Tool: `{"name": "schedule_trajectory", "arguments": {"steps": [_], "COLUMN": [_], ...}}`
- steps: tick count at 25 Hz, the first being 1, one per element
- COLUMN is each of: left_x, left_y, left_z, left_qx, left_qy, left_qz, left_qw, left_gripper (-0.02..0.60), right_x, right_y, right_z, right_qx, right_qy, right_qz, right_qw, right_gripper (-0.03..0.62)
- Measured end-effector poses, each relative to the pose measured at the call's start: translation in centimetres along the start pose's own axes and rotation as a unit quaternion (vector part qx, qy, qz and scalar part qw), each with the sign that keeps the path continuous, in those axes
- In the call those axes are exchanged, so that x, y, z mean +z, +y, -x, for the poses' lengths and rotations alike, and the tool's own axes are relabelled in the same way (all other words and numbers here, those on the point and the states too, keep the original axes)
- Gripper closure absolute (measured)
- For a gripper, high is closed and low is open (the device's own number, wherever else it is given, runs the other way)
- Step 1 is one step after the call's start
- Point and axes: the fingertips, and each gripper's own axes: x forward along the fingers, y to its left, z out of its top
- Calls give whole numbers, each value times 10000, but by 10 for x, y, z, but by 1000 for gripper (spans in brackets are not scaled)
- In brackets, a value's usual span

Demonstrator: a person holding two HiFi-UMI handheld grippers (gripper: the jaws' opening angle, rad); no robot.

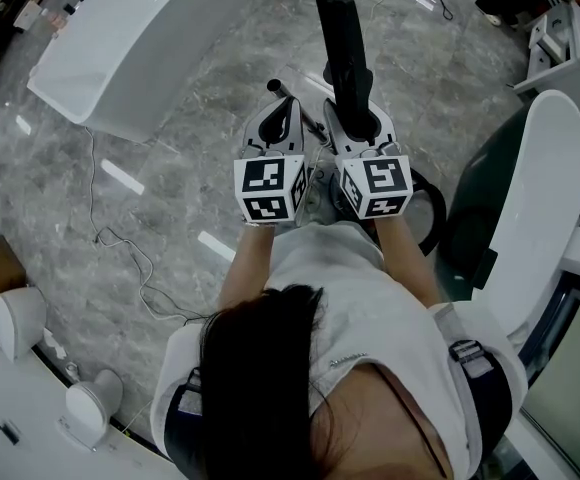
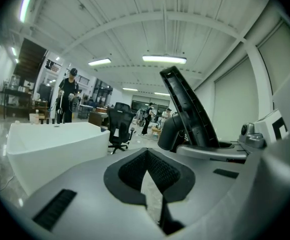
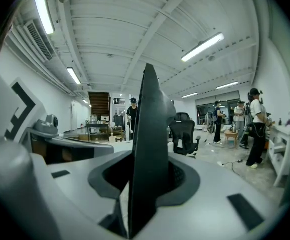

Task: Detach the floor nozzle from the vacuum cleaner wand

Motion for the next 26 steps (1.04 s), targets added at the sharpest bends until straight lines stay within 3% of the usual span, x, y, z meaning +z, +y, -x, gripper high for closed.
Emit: {"name": "schedule_trajectory", "arguments": {"steps": [26], "left_x": [-11], "left_y": [20], "left_z": [24], "left_qx": [240], "left_qy": [-65], "left_qz": [142], "left_qw": [9996], "left_gripper": [578], "right_x": [-10], "right_y": [23], "right_z": [-1], "right_qx": [153], "right_qy": [127], "right_qz": [103], "right_qw": [9997], "right_gripper": [448]}}
